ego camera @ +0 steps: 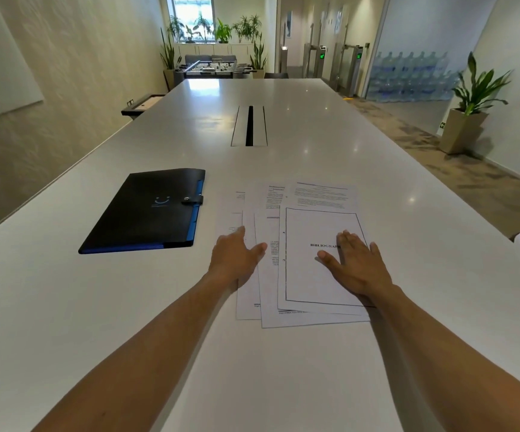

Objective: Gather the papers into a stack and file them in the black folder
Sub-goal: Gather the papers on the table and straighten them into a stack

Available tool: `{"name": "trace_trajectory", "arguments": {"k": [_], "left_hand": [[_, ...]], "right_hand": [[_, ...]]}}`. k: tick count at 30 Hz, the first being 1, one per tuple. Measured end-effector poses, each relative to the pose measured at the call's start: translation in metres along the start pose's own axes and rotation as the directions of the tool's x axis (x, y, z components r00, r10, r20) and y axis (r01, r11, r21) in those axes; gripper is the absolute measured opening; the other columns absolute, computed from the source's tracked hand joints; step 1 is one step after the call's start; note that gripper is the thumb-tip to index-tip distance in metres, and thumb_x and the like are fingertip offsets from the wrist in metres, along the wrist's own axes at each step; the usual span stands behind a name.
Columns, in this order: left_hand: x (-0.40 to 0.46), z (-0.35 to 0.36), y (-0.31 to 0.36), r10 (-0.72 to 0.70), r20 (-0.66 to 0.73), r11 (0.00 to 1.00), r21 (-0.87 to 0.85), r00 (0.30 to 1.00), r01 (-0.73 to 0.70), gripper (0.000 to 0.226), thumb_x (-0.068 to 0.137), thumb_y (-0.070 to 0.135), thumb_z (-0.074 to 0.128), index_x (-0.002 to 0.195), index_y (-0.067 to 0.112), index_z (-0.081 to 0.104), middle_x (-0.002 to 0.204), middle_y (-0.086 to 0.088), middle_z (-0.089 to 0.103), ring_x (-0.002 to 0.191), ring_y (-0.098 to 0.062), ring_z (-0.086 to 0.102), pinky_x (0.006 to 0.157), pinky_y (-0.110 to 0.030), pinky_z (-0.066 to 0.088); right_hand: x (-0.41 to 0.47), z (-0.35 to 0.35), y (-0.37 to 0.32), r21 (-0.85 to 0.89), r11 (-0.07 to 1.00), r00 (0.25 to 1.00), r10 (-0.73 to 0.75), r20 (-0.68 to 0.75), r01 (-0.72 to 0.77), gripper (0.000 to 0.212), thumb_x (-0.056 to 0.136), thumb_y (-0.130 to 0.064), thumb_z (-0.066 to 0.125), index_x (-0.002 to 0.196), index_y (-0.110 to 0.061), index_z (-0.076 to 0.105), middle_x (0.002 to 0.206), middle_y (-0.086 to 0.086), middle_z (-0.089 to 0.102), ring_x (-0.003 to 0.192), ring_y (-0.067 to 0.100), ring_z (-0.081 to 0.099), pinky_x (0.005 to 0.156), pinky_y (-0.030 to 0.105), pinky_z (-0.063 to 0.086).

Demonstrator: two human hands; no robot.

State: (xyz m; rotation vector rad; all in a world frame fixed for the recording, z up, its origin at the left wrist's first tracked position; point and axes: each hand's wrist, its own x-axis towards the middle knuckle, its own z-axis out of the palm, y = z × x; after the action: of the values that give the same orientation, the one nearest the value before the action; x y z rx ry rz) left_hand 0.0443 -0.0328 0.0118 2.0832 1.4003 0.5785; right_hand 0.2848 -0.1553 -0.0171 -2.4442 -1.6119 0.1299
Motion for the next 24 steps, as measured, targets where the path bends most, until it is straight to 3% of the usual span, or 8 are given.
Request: {"name": "trace_trajectory", "arguments": {"k": [3, 5, 7, 12, 15, 20, 22, 24], "left_hand": [[0.007, -0.004, 0.011, -0.108, 0.029, 0.905, -0.411, 0.994, 0.11, 0.071, 0.084, 0.035, 0.07, 0.142, 0.015, 0.036, 0.14, -0.011, 0.048, 0.123, -0.026, 0.049, 0.091, -0.029, 0.044], [0.008, -0.004, 0.014, -0.172, 0.053, 0.822, -0.542, 0.984, 0.173, 0.072, 0.082, 0.026, 0.073, 0.142, 0.014, 0.036, 0.138, -0.01, 0.049, 0.11, -0.02, 0.052, 0.072, -0.013, 0.048], [0.007, -0.002, 0.013, -0.223, 0.113, 0.758, -0.605, 0.968, 0.245, 0.076, 0.08, 0.018, 0.076, 0.142, 0.012, 0.033, 0.142, -0.01, 0.044, 0.115, -0.023, 0.051, 0.079, -0.017, 0.047], [0.012, 0.001, 0.011, -0.244, 0.199, 0.737, -0.598, 0.949, 0.315, 0.082, 0.078, 0.018, 0.076, 0.145, 0.011, 0.029, 0.147, -0.011, 0.038, 0.128, -0.028, 0.044, 0.105, -0.038, 0.039], [0.011, 0.002, 0.012, -0.239, 0.187, 0.758, -0.577, 0.953, 0.303, 0.079, 0.079, 0.019, 0.076, 0.142, 0.013, 0.03, 0.143, -0.009, 0.042, 0.124, -0.027, 0.047, 0.1, -0.035, 0.041], [0.006, 0.007, 0.014, -0.178, 0.083, 0.858, -0.474, 0.981, 0.196, 0.054, 0.077, 0.022, 0.076, 0.123, 0.013, 0.048, 0.114, 0.0, 0.059, 0.087, -0.011, 0.058, 0.064, -0.018, 0.046], [0.002, 0.01, 0.016, -0.107, 0.014, 0.934, -0.342, 0.994, 0.105, 0.057, 0.077, 0.025, 0.076, 0.126, 0.01, 0.05, 0.121, -0.005, 0.057, 0.101, -0.02, 0.058, 0.081, -0.026, 0.051], [-0.003, 0.015, 0.019, -0.073, -0.018, 0.96, -0.272, 0.997, 0.066, 0.064, 0.078, 0.028, 0.075, 0.132, 0.009, 0.047, 0.13, -0.011, 0.054, 0.115, -0.028, 0.053, 0.089, -0.026, 0.039]], "right_hand": [[0.0, 0.001, 0.001, -0.001, 1.0, 1.0, 0.001, 0.002, -0.001, 0.107, 0.074, -0.085, -0.001, 0.154, -0.015, 0.01, 0.163, 0.003, 0.009, 0.149, 0.018, 0.006, 0.12, 0.049, 0.002], [0.001, 0.002, 0.001, 0.002, 1.0, 1.0, -0.001, -0.001, 0.001, 0.107, 0.073, -0.085, -0.001, 0.154, -0.015, 0.011, 0.163, 0.003, 0.009, 0.149, 0.018, 0.006, 0.12, 0.049, 0.002], [0.002, 0.003, 0.002, 0.008, 1.0, 1.0, -0.001, -0.012, 0.001, 0.108, 0.073, -0.086, -0.001, 0.153, -0.015, 0.012, 0.163, 0.003, 0.009, 0.149, 0.018, 0.006, 0.119, 0.048, 0.002], [0.002, 0.005, -0.006, 0.046, 0.998, 0.999, -0.04, -0.023, 0.041, 0.108, 0.073, -0.086, 0.001, 0.153, -0.016, 0.015, 0.162, 0.003, 0.011, 0.149, 0.018, 0.009, 0.12, 0.047, 0.003], [0.002, 0.007, -0.018, 0.067, 0.996, 0.998, -0.059, -0.036, 0.061, 0.106, 0.074, -0.085, 0.003, 0.153, -0.016, 0.016, 0.162, 0.002, 0.011, 0.149, 0.017, 0.009, 0.12, 0.046, 0.003], [0.004, 0.011, -0.031, 0.095, 0.992, 0.996, -0.073, -0.053, 0.078, 0.099, 0.077, -0.082, 0.009, 0.149, -0.015, 0.026, 0.162, 0.004, 0.015, 0.149, 0.018, 0.01, 0.119, 0.048, 0.005], [0.005, 0.012, -0.033, 0.11, 0.991, 0.995, -0.068, -0.074, 0.076, 0.093, 0.081, -0.079, 0.013, 0.144, -0.013, 0.032, 0.16, 0.005, 0.02, 0.148, 0.018, 0.011, 0.119, 0.049, 0.008], [0.005, 0.011, -0.033, 0.128, 0.99, 0.995, -0.053, -0.085, 0.064, 0.091, 0.083, -0.077, 0.016, 0.145, -0.012, 0.032, 0.16, 0.006, 0.021, 0.148, 0.019, 0.012, 0.119, 0.048, 0.009]]}}
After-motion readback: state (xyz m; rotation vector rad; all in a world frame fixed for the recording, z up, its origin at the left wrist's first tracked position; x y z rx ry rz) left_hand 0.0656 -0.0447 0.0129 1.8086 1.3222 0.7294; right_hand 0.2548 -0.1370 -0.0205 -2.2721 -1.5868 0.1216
